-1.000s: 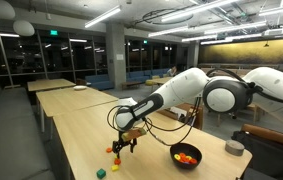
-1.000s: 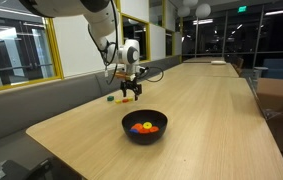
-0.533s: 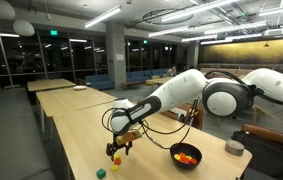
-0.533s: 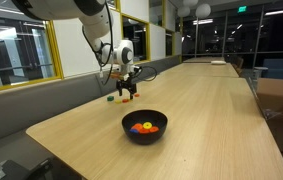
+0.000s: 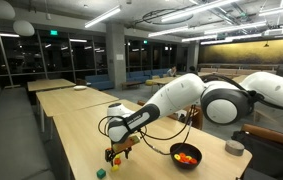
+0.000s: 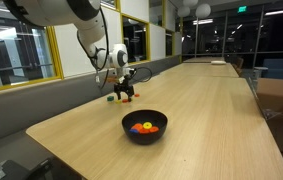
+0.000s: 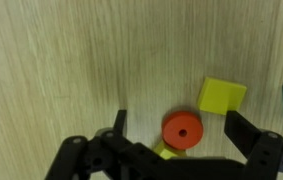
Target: Pick up the orange objects from the table and put them in the bowl
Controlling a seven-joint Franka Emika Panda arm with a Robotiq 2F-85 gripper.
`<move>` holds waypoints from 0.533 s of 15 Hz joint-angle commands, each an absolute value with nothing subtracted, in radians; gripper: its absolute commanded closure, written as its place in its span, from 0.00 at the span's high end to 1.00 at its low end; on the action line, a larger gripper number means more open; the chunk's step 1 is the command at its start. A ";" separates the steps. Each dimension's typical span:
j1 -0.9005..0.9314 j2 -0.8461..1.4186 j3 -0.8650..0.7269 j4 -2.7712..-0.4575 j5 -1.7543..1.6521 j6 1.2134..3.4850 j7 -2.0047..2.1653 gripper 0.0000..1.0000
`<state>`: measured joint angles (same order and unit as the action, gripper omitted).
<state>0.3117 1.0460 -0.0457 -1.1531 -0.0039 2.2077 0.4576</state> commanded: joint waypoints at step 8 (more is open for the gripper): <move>0.324 1.101 -0.065 -1.056 -0.028 2.214 0.518 1.00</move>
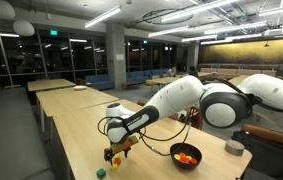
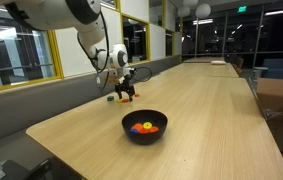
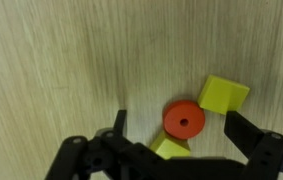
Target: Pick up the orange objects from the table and put them in the bowl
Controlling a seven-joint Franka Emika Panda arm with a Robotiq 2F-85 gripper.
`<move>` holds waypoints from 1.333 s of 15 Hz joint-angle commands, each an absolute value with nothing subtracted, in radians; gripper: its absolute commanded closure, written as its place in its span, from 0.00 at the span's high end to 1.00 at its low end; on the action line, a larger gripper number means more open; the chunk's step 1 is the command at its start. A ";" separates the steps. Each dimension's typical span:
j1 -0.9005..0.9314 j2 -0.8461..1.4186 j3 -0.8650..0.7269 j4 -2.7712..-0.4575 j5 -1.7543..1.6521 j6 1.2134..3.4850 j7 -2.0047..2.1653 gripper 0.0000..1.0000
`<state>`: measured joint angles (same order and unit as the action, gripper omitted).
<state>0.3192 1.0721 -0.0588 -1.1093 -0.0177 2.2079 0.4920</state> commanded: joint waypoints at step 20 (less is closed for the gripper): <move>0.308 1.126 -0.077 -1.059 -0.015 2.280 0.591 1.00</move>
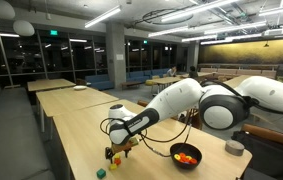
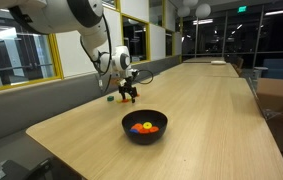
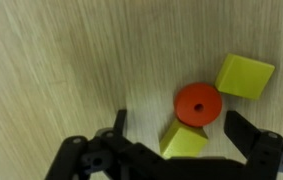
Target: Pick up the orange objects from the table and put them in the bowl
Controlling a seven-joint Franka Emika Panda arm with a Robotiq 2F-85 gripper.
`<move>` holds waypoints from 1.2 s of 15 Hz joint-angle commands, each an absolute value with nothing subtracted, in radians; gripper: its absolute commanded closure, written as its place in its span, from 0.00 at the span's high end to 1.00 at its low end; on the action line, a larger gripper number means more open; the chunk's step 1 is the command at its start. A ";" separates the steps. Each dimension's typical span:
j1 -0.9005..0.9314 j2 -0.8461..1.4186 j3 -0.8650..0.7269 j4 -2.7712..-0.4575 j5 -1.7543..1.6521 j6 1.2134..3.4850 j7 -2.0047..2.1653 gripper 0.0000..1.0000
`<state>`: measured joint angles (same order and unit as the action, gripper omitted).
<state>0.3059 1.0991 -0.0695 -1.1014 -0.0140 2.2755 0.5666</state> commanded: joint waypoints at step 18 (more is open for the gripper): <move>0.303 1.127 -0.053 -1.027 -0.007 2.156 0.578 1.00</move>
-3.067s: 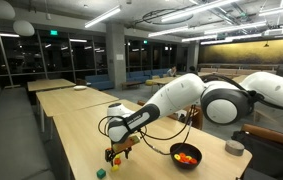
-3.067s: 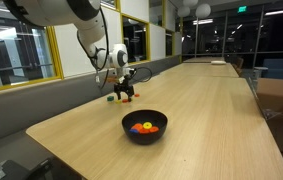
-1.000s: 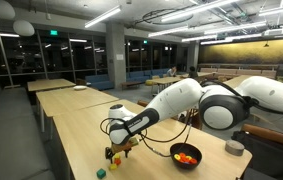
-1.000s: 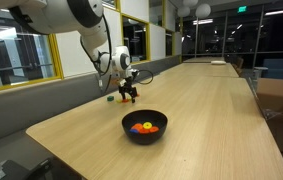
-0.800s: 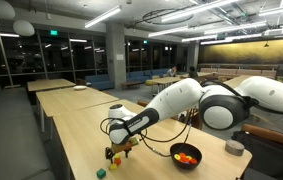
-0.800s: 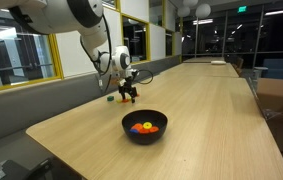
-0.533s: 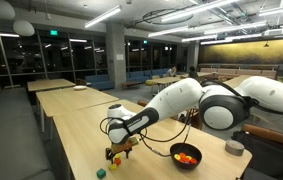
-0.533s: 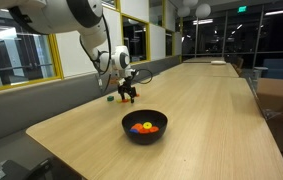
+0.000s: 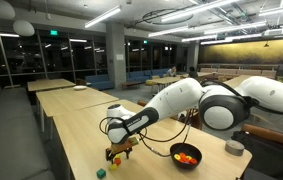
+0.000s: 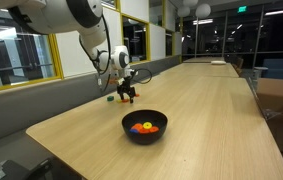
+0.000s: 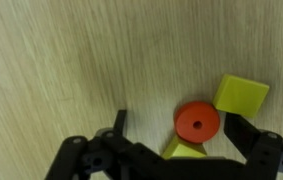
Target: Pick up the orange objects from the table and put them in the bowl
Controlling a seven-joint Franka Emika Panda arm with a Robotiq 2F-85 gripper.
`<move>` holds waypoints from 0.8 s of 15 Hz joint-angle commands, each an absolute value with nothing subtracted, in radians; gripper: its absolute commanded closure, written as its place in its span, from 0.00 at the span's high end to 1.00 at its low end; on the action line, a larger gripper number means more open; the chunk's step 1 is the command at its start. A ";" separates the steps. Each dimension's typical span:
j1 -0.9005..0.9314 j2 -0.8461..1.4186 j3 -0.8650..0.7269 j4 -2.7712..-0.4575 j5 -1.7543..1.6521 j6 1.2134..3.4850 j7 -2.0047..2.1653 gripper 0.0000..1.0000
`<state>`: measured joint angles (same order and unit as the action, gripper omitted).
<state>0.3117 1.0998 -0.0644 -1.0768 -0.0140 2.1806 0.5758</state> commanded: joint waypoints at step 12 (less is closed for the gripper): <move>0.278 1.127 -0.024 -1.029 0.019 2.181 0.564 1.00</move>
<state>0.2918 1.1003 -0.0418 -1.0768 -0.0038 2.1818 0.5754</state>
